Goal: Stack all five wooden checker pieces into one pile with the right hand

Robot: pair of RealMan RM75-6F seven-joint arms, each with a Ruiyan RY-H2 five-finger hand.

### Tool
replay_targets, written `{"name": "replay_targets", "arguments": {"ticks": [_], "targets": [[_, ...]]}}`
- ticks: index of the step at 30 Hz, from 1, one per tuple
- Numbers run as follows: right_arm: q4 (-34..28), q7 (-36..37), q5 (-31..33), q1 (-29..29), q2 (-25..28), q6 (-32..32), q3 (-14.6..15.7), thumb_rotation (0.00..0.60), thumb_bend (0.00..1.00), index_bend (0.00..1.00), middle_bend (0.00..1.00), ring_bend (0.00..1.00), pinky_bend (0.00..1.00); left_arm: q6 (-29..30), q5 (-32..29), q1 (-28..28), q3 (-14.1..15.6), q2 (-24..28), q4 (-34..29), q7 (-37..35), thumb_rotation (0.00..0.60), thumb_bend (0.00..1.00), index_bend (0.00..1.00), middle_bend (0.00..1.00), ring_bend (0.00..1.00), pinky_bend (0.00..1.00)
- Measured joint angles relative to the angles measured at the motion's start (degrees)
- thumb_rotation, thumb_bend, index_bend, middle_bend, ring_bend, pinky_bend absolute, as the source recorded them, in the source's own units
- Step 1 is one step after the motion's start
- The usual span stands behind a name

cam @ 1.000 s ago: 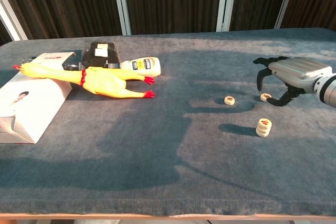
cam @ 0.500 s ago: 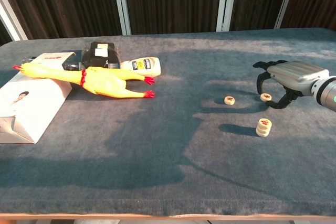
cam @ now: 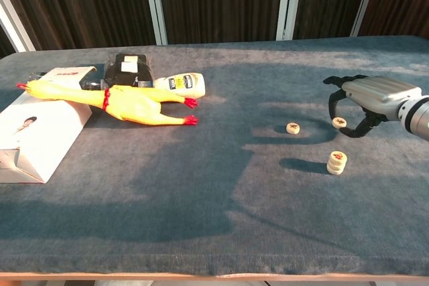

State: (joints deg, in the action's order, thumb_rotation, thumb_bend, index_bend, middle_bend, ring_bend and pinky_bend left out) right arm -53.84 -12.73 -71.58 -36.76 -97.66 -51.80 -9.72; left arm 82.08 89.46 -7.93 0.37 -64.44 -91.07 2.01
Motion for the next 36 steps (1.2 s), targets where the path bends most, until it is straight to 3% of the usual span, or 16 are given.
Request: {"name": "replay_targets", "arguments": {"ticks": [8, 16, 36], "targets": [[-9.93, 0.80, -6.20, 1.82, 4.12, -6.66, 2.52, 0.600, 0.48, 0.69, 0.08, 0.00, 0.00, 0.01, -0.03, -0.01, -0.02, -0.01, 0.00, -0.03, 0.600, 0.48, 0.00, 0.00, 0.00, 0.00], [-21.58, -0.35, -13.55, 5.09, 10.73, -11.26, 8.95, 0.600, 0.48, 0.68, 0.08, 0.00, 0.00, 0.42, 0.33, 0.16, 0.11, 0.19, -0.10, -0.38, 0.600, 0.48, 0.00, 0.00, 0.00, 0.00], [-21.53, -2.41, -13.86, 6.23, 10.86, -10.13, 9.67, 0.600, 0.48, 0.66, 0.08, 0.00, 0.00, 0.68, 0.61, 0.30, 0.21, 0.45, -0.11, -1.06, 0.600, 0.48, 0.00, 0.00, 0.00, 0.00]]}}
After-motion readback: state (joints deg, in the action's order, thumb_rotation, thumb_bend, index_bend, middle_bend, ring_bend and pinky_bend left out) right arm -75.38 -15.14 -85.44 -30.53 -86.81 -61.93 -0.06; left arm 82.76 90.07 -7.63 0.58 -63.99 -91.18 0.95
